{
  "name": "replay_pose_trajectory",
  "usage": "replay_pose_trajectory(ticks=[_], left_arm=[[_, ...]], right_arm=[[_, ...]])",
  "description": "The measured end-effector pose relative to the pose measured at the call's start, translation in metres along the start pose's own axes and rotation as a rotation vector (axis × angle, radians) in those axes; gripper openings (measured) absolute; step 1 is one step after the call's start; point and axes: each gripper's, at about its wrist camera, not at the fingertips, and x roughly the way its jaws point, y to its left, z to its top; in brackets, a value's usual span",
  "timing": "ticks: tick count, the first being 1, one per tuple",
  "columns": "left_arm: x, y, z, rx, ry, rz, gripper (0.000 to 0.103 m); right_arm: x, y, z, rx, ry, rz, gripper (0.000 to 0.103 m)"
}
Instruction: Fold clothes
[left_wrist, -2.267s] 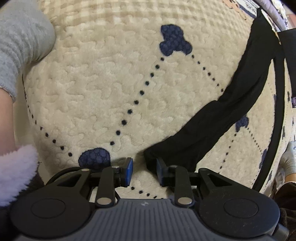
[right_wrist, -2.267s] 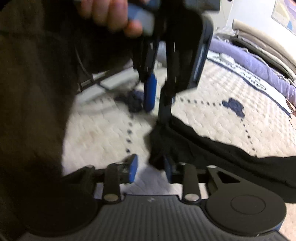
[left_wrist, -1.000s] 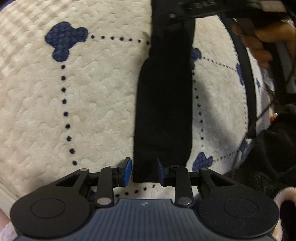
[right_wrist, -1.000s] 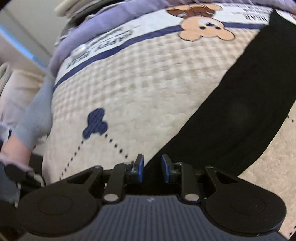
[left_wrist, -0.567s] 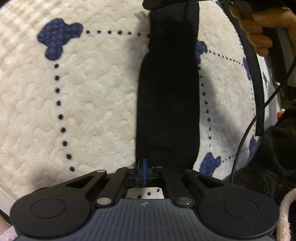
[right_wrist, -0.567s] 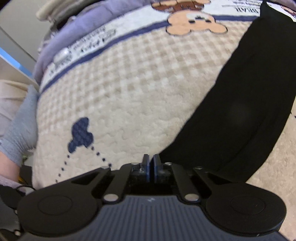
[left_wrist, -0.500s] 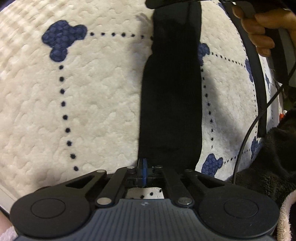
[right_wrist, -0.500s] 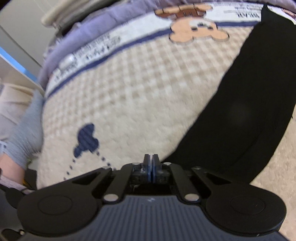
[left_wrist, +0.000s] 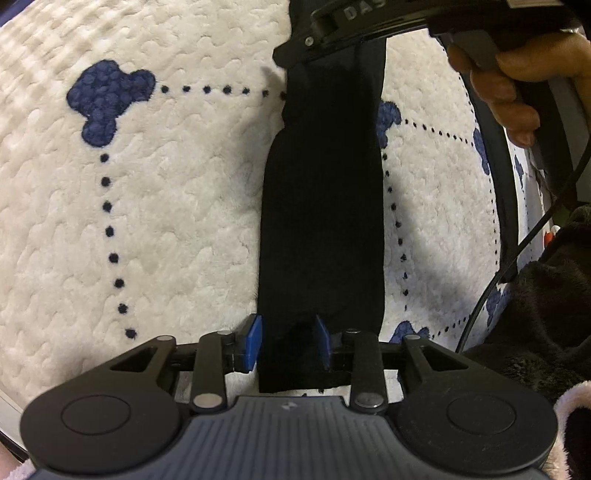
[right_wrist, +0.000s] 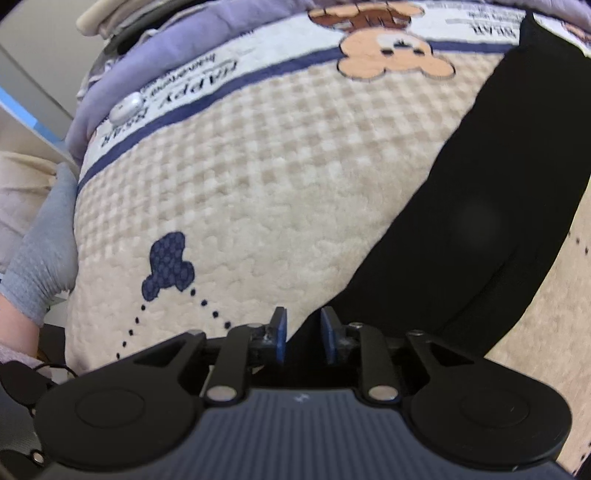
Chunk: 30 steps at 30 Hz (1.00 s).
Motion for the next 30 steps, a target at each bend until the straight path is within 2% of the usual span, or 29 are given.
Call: replay_pose_trajectory(ticks=[1, 2, 4, 6, 8, 11, 13, 14, 15, 16, 18, 21, 24, 25, 26, 30], left_arm=[[0.002, 0.0, -0.001, -0.002, 0.008, -0.004, 0.003], [0.003, 0.001, -0.001, -0.002, 0.012, -0.006, 0.0], [0.006, -0.004, -0.005, 0.033, 0.02, 0.014, 0.0], [0.006, -0.007, -0.006, 0.049, 0.022, 0.032, 0.0], [0.004, -0.008, -0.005, 0.047, 0.02, 0.05, 0.0], [0.001, -0.006, -0.006, 0.033, 0.018, 0.105, 0.0], [0.002, -0.004, -0.008, 0.023, 0.033, 0.125, 0.0], [0.003, -0.003, -0.008, 0.019, 0.042, 0.12, 0.0], [0.003, -0.003, -0.008, 0.019, 0.044, 0.118, 0.001], [0.003, -0.004, -0.008, 0.023, 0.041, 0.116, 0.003], [0.001, -0.006, -0.008, 0.033, 0.031, 0.113, 0.011], [-0.012, -0.01, -0.005, 0.049, -0.046, 0.118, 0.019], [-0.02, -0.012, -0.003, 0.052, -0.093, 0.09, 0.019], [-0.021, -0.015, -0.004, 0.068, -0.095, 0.057, 0.019], [-0.021, -0.017, -0.005, 0.078, -0.089, 0.048, 0.019], [0.001, -0.023, -0.016, 0.132, 0.047, 0.092, 0.019]], right_arm=[[0.003, 0.001, -0.001, -0.002, 0.007, -0.004, 0.026], [0.008, 0.003, -0.004, -0.011, 0.014, -0.02, 0.025], [0.011, 0.007, -0.007, -0.037, 0.004, -0.043, 0.019], [0.011, 0.01, -0.011, -0.069, -0.028, -0.061, 0.005], [0.008, 0.009, -0.011, -0.07, -0.052, -0.04, 0.003], [0.0, -0.001, -0.012, -0.041, -0.111, 0.038, 0.003], [0.0, -0.005, -0.011, -0.039, -0.126, 0.064, 0.003], [0.001, -0.005, -0.012, -0.045, -0.132, 0.08, 0.007], [0.003, -0.005, -0.012, -0.05, -0.133, 0.096, 0.016], [0.005, -0.006, -0.011, -0.049, -0.129, 0.107, 0.019], [0.003, -0.012, -0.01, -0.017, -0.137, 0.144, 0.024], [-0.014, -0.028, -0.012, 0.015, -0.183, 0.195, 0.028], [-0.027, -0.037, -0.02, -0.026, -0.196, 0.175, 0.029], [-0.032, -0.041, -0.025, -0.051, -0.196, 0.161, 0.029], [-0.034, -0.043, -0.028, -0.065, -0.191, 0.155, 0.029], [-0.036, -0.043, -0.059, -0.144, -0.147, 0.179, 0.029]])
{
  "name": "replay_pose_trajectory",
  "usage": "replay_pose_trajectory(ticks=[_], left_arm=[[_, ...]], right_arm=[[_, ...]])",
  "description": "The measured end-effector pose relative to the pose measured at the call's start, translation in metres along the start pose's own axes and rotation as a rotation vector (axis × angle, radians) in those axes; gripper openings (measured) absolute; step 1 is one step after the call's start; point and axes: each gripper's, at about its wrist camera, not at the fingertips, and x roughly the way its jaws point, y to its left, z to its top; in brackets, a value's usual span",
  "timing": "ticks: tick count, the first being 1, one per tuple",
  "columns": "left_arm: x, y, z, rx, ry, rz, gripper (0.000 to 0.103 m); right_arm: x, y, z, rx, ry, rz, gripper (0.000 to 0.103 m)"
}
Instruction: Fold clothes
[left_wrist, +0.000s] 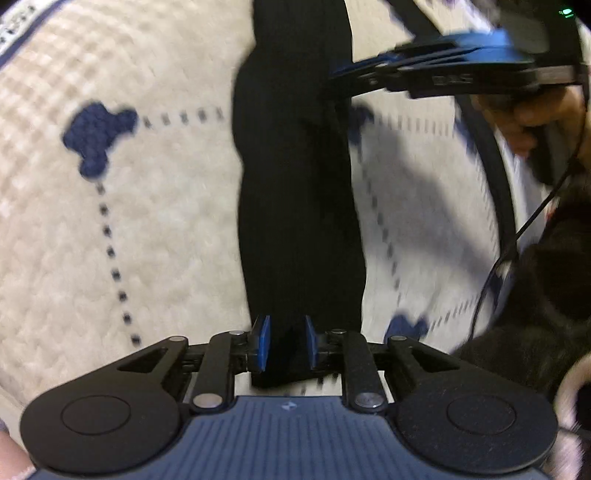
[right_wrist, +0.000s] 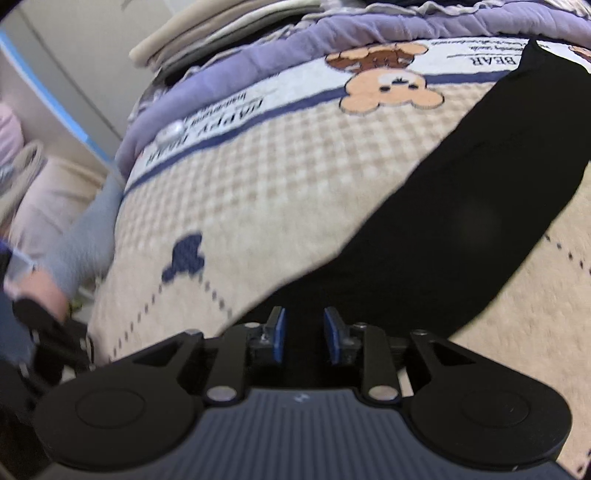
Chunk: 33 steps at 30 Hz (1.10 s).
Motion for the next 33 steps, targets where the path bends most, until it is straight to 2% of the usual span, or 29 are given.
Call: replay_pose_trajectory(ticks=[2, 5, 9, 11, 13, 19, 20, 22, 26, 30, 33], left_arm=[[0.005, 0.0, -0.003, -0.002, 0.02, 0.011, 0.018], [0.008, 0.004, -0.006, -0.041, 0.045, 0.028, 0.008], [0.014, 0.004, -0.012, -0.029, 0.131, 0.114, 0.008], [0.012, 0.003, -0.013, -0.03, 0.134, 0.116, 0.008], [0.004, -0.001, -0.01, -0.017, 0.095, 0.098, 0.011], [-0.02, -0.014, 0.007, -0.016, -0.074, 0.038, 0.021], [-0.02, -0.015, 0.01, -0.016, -0.086, 0.032, 0.023], [-0.021, -0.018, 0.02, -0.023, -0.128, 0.035, 0.027], [-0.017, -0.021, 0.043, -0.042, -0.188, 0.084, 0.028], [-0.021, -0.033, 0.075, 0.042, -0.254, 0.125, 0.028], [-0.029, -0.029, 0.103, 0.037, -0.315, 0.153, 0.028]], right_arm=[[-0.001, 0.005, -0.012, -0.035, 0.02, 0.02, 0.029], [-0.002, 0.025, -0.039, -0.121, 0.056, 0.07, 0.03], [-0.003, 0.05, -0.069, -0.218, 0.085, 0.128, 0.032], [-0.003, 0.064, -0.081, -0.277, 0.095, 0.139, 0.032], [-0.004, 0.082, -0.095, -0.363, 0.073, 0.152, 0.032], [0.004, 0.098, -0.102, -0.401, 0.036, 0.162, 0.034], [0.008, 0.099, -0.103, -0.401, 0.043, 0.161, 0.034], [0.019, 0.103, -0.108, -0.41, 0.114, 0.185, 0.034], [0.009, 0.105, -0.108, -0.431, 0.132, 0.218, 0.034], [-0.015, 0.068, -0.081, -0.393, 0.039, 0.071, 0.039], [-0.024, 0.037, -0.069, -0.354, -0.031, -0.027, 0.039]])
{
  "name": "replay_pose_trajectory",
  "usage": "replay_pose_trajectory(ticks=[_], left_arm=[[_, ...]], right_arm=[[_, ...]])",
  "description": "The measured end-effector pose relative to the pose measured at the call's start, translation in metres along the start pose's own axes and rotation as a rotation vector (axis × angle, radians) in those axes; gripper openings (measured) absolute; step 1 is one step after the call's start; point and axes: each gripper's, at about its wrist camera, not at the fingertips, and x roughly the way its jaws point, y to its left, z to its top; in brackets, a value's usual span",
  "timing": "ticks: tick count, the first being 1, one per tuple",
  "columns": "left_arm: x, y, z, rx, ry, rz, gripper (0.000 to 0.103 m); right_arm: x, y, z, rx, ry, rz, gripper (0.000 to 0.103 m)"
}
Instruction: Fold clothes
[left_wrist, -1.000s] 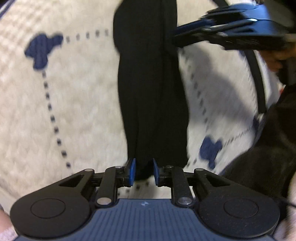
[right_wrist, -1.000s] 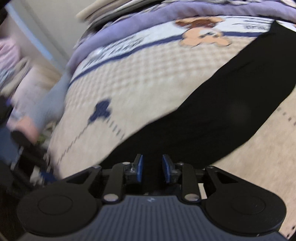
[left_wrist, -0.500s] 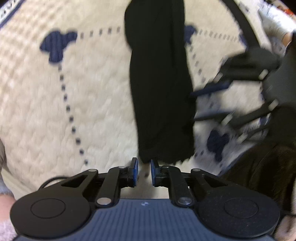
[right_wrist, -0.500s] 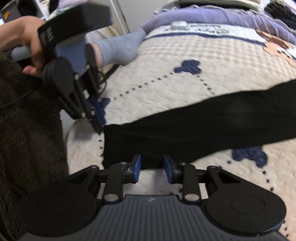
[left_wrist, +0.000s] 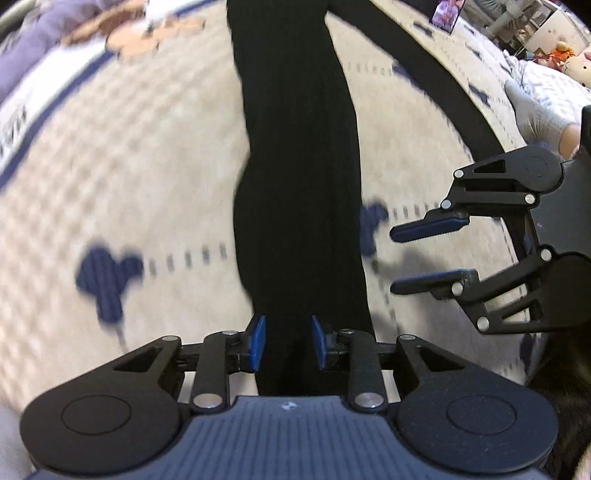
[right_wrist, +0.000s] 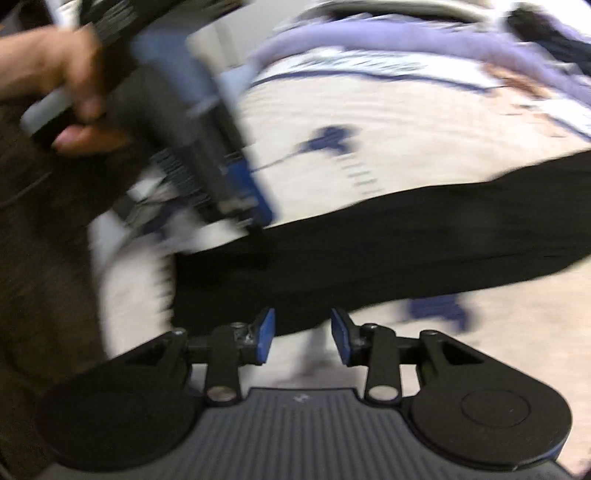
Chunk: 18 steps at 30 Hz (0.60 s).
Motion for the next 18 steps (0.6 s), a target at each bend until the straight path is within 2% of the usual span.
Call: replay_pose_trajectory(ticks=[3, 7, 12, 18], left_arm=[[0.005, 0.007, 0.021, -0.036, -0.041, 0.017, 0.028], [0.025, 0.01, 0.062, -0.074, -0.081, 0.076, 0.028], [0.043, 0.008, 0.095, -0.061, -0.118, 0.098, 0.028], [0.074, 0.008, 0.112, 0.026, -0.114, 0.096, 0.028]], right_arm=[[-0.002, -0.018, -0.002, 0.01, -0.025, -0.062, 0.038], [0.004, -0.046, -0.001, 0.048, -0.061, -0.148, 0.036], [0.012, -0.069, 0.002, 0.094, -0.093, -0.185, 0.035], [0.031, -0.087, 0.016, 0.115, -0.131, -0.184, 0.035]])
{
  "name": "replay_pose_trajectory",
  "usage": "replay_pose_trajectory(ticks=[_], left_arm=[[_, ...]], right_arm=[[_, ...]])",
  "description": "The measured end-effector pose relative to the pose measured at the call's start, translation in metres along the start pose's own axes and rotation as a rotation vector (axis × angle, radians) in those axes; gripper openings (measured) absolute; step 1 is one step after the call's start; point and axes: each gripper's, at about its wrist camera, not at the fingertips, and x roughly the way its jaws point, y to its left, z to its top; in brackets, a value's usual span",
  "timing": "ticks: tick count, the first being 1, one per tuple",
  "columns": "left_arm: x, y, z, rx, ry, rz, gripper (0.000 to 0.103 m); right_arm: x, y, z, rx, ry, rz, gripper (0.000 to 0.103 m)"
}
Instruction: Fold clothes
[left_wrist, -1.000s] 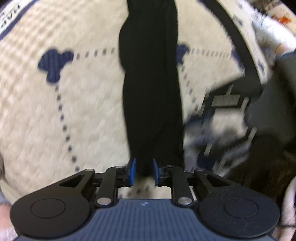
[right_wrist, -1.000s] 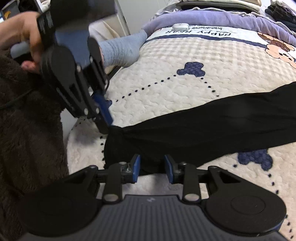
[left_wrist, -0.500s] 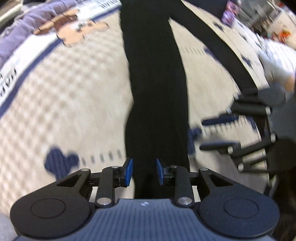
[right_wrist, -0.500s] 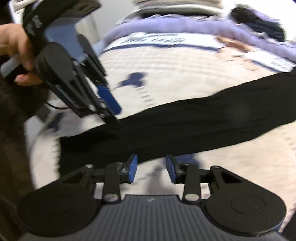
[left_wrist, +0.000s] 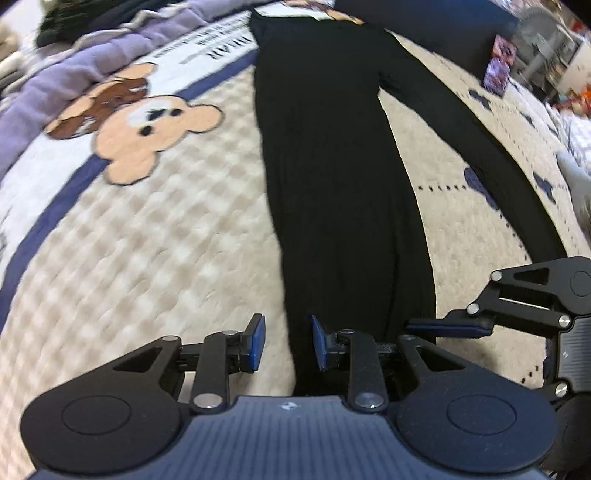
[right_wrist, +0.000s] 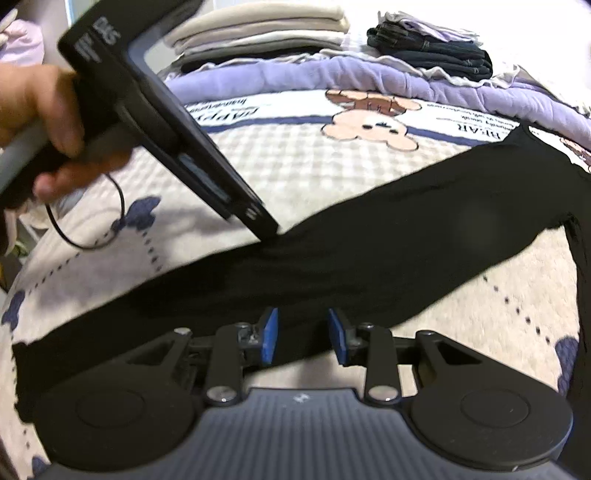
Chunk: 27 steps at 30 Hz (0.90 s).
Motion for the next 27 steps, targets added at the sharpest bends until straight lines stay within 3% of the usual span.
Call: replay_pose_trajectory(ticks=[4, 9, 11, 15, 18, 21, 25, 27], left_arm=[[-0.004, 0.01, -0.018, 0.039, -0.023, -0.002, 0.026], [-0.015, 0.026, -0.03, 0.046, -0.01, -0.013, 0.026], [-0.026, 0.029, -0.032, 0.079, -0.023, -0.04, 0.025], [-0.047, 0.018, -0.032, 0.225, -0.092, -0.182, 0.022], [-0.04, 0.002, -0.031, 0.319, -0.058, -0.261, 0.02], [-0.017, -0.006, -0.044, 0.371, 0.055, -0.254, 0.02], [-0.018, -0.001, -0.074, 0.422, 0.013, -0.243, 0.02], [-0.023, 0.004, -0.081, 0.409, 0.042, -0.25, 0.02]], right_arm=[[0.01, -0.005, -0.007, -0.04, 0.017, 0.021, 0.034], [-0.01, -0.02, -0.022, -0.053, 0.086, 0.074, 0.034], [-0.014, -0.025, -0.021, -0.024, 0.077, 0.089, 0.033], [-0.019, -0.036, -0.009, 0.093, -0.003, 0.14, 0.034], [-0.014, -0.026, 0.001, 0.052, -0.019, 0.15, 0.034], [0.0, -0.01, 0.007, 0.005, -0.019, 0.153, 0.036], [0.006, -0.003, -0.01, -0.042, 0.042, 0.145, 0.037], [-0.004, -0.005, -0.022, -0.049, 0.048, 0.146, 0.037]])
